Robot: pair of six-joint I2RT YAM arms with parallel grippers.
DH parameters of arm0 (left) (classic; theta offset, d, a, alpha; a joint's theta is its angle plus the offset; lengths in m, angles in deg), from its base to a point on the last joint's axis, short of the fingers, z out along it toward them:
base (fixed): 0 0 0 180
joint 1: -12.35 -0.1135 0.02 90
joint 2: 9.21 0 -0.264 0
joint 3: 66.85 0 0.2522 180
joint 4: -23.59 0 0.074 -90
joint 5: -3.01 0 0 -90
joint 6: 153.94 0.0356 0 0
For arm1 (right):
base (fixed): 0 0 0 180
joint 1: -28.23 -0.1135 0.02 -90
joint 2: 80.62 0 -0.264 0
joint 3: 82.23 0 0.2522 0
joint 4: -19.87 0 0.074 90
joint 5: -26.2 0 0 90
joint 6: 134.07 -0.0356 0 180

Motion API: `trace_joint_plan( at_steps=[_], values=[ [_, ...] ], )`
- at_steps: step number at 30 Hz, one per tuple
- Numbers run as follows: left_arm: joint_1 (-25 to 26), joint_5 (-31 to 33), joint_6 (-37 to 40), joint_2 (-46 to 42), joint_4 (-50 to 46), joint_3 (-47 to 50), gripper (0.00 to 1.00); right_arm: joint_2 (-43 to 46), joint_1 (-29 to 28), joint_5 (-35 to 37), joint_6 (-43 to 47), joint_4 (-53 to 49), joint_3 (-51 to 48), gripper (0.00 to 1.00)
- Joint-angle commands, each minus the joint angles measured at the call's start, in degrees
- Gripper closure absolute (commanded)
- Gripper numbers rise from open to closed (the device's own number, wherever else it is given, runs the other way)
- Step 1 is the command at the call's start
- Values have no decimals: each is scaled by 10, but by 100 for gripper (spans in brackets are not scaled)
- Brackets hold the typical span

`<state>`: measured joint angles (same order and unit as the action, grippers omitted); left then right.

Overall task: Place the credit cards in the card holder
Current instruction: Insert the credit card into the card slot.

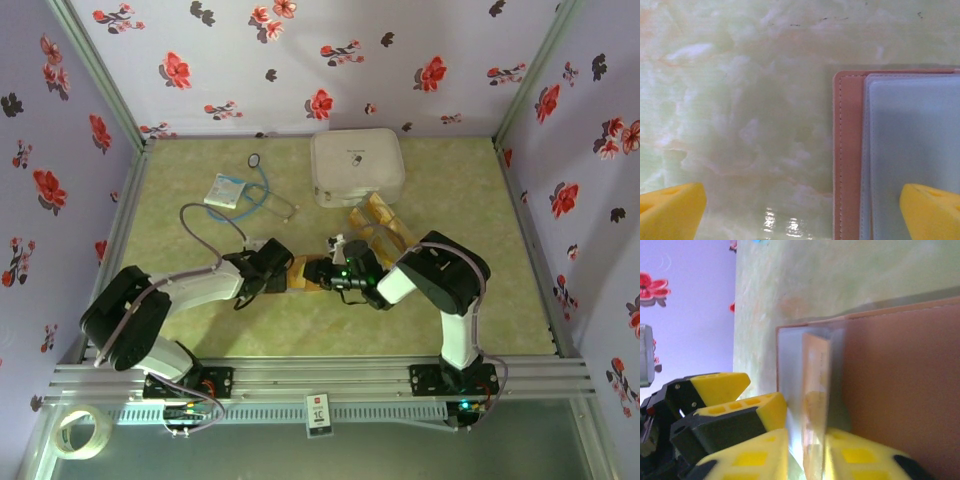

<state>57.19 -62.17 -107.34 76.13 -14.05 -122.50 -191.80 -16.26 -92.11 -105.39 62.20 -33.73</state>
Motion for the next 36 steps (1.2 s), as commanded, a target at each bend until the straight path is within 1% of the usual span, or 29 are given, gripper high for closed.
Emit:
trace_joint_plan(
  at_steps=[1,11,21,27,32,36],
  values=[
    [-12,-2,-7,-24,-43,-4,0,1,-5,22,27,-108,7,71],
    [-54,-25,-8,-67,-54,3,0,48,-6,52,79,-255,53,49],
    [-91,-50,-15,-69,-29,35,0,75,-9,83,128,-379,111,46],
    [-97,-57,-15,-59,-19,41,0,95,-14,114,166,-456,147,39],
    [-99,-61,-15,-46,-13,40,0,99,-18,130,195,-512,180,35],
    [-98,-62,-14,-36,-12,37,0,105,-21,160,216,-552,201,33]
  ],
)
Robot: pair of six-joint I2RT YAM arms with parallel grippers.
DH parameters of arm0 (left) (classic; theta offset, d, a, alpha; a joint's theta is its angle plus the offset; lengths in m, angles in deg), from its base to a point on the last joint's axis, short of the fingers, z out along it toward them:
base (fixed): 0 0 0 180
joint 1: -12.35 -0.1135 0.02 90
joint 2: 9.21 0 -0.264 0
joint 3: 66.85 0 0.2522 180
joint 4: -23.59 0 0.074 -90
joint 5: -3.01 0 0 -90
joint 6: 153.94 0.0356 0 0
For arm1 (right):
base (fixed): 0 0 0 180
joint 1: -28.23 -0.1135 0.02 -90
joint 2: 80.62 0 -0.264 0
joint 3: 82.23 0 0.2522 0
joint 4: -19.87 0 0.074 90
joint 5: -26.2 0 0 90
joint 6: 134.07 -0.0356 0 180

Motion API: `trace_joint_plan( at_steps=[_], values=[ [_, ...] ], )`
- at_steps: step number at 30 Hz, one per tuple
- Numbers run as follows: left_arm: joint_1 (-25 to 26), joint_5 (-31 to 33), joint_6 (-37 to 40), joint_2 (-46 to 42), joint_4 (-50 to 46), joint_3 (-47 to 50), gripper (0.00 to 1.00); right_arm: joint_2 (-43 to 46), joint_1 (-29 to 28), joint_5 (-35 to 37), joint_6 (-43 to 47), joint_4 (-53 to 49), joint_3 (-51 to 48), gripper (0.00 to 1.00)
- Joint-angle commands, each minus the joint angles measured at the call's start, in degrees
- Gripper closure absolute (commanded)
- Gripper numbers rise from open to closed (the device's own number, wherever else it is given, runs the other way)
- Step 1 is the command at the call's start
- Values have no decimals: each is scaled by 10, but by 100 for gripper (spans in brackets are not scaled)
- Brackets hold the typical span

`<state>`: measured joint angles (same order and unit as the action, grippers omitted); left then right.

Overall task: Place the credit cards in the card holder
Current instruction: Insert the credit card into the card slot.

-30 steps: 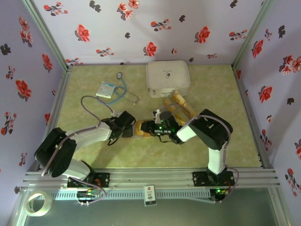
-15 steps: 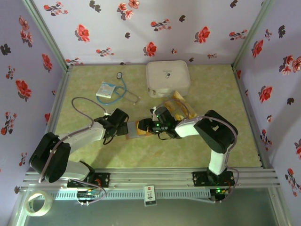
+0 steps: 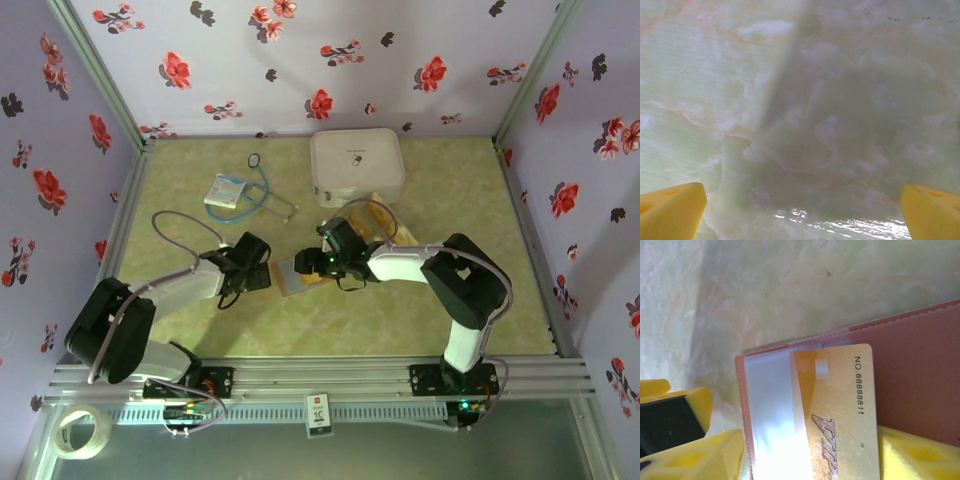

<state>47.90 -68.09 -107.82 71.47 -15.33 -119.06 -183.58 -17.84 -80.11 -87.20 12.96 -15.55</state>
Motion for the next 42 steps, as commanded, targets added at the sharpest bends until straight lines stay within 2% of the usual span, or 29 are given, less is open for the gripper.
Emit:
trace_joint_plan(
  at_steps=[1,7,11,13,14,18,19,21,24,42],
  values=[
    [-6,-3,-9,13,1,1,0,26,-6,48,39,-65,20,32],
    [-6,-5,-2,20,-2,-9,0,43,-6,86,69,-108,48,27],
    [-6,-10,1,24,-4,-16,0,42,-2,105,97,-148,75,30],
    [-5,-10,2,25,-4,-19,0,38,2,111,109,-165,87,36],
    [-6,-9,1,26,-4,-21,0,35,5,112,115,-173,93,43],
    [-6,-10,4,36,-4,-31,0,17,25,102,128,-190,104,79],
    [-5,-10,5,39,-4,-34,0,13,31,97,129,-190,105,84],
    [-6,-10,6,46,-3,-41,0,3,39,87,132,-190,107,93],
    [-6,-10,7,59,-2,-48,0,-11,47,78,136,-191,111,98],
    [-6,-10,17,107,5,-75,0,-79,51,54,143,-193,149,100]
  ],
)
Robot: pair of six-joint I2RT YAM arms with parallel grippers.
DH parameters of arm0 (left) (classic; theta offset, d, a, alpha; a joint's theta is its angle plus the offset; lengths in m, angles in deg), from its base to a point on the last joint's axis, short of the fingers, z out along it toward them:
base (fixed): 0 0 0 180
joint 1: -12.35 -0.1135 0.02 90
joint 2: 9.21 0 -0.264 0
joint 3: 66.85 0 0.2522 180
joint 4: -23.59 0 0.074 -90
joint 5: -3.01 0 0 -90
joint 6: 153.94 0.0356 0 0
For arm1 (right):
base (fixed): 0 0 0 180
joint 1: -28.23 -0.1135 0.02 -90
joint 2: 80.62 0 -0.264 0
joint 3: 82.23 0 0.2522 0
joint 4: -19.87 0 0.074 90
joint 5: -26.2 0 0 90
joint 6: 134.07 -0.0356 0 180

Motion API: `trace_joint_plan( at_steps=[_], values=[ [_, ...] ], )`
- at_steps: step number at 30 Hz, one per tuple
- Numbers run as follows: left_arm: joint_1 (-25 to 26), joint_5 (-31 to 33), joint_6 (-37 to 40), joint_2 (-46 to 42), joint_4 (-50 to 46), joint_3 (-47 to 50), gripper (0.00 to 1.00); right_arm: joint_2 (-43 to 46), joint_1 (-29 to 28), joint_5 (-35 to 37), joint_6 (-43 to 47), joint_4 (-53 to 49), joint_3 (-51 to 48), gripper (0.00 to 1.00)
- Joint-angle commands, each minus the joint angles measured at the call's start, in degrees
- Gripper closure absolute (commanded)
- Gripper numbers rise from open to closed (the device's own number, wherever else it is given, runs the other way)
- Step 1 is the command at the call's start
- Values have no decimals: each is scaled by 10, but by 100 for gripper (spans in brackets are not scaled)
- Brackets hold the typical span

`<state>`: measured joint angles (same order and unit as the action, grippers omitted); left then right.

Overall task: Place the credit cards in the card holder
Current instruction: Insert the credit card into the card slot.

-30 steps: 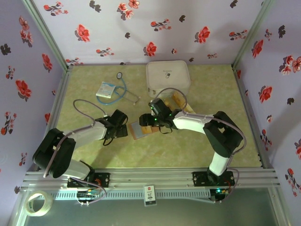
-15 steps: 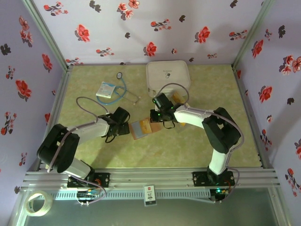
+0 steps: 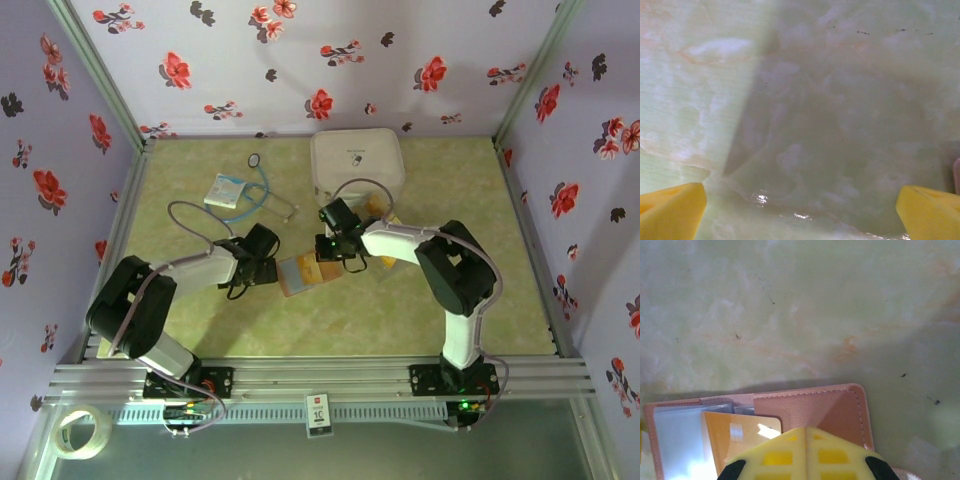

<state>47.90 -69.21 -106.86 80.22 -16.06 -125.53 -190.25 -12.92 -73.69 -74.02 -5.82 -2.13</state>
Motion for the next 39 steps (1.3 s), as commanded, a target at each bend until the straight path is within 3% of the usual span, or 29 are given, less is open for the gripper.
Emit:
trace_joint_plan(
  at_steps=[1,39],
  values=[
    [-6,1,7,21,12,-10,0,-14,1,-11,10,-4,15,100],
    [-6,-2,6,33,21,-9,0,-38,-41,-52,-21,21,37,100]
  ],
)
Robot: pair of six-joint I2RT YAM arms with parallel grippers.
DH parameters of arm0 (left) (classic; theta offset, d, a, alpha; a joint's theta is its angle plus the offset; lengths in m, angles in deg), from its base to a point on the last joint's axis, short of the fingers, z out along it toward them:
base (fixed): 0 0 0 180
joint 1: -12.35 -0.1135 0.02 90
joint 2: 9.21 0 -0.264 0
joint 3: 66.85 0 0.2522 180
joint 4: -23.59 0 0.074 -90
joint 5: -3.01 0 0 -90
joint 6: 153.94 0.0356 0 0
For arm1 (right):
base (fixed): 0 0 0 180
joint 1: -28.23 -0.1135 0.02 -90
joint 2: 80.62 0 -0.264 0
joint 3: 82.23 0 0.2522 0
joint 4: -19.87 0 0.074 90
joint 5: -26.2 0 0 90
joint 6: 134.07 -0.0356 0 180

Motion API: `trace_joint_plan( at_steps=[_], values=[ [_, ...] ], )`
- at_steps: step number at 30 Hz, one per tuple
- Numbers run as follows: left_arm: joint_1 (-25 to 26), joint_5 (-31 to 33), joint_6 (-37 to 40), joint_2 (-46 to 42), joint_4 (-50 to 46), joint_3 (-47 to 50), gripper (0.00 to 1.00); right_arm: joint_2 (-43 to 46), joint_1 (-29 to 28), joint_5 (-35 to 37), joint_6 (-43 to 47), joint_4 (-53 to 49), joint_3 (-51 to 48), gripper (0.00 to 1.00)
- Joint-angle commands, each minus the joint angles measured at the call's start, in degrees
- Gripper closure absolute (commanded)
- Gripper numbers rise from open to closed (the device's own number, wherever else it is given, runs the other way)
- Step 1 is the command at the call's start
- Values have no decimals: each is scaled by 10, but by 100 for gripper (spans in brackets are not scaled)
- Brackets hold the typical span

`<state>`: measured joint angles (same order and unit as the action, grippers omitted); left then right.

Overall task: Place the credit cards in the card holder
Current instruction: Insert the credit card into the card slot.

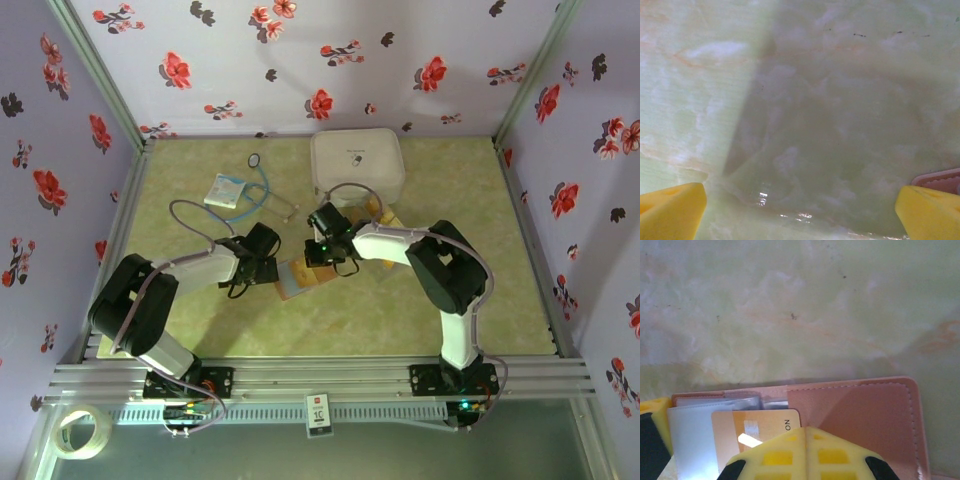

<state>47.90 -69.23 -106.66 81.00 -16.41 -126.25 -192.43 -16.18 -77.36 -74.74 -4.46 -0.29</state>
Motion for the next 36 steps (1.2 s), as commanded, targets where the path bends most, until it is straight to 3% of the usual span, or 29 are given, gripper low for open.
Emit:
trace_joint_plan(
  at_steps=[1,16,26,36],
  values=[
    [-5,-2,3,25,24,-1,0,-17,-10,-17,-16,8,21,100],
    [-5,-3,4,-18,7,16,0,64,-13,8,-2,-21,-15,100],
    [9,-20,-16,-78,-14,46,0,67,-13,-3,-11,-3,-55,100],
    [42,-20,-46,-76,-3,70,0,63,-18,-2,-15,7,-73,100]
  ],
)
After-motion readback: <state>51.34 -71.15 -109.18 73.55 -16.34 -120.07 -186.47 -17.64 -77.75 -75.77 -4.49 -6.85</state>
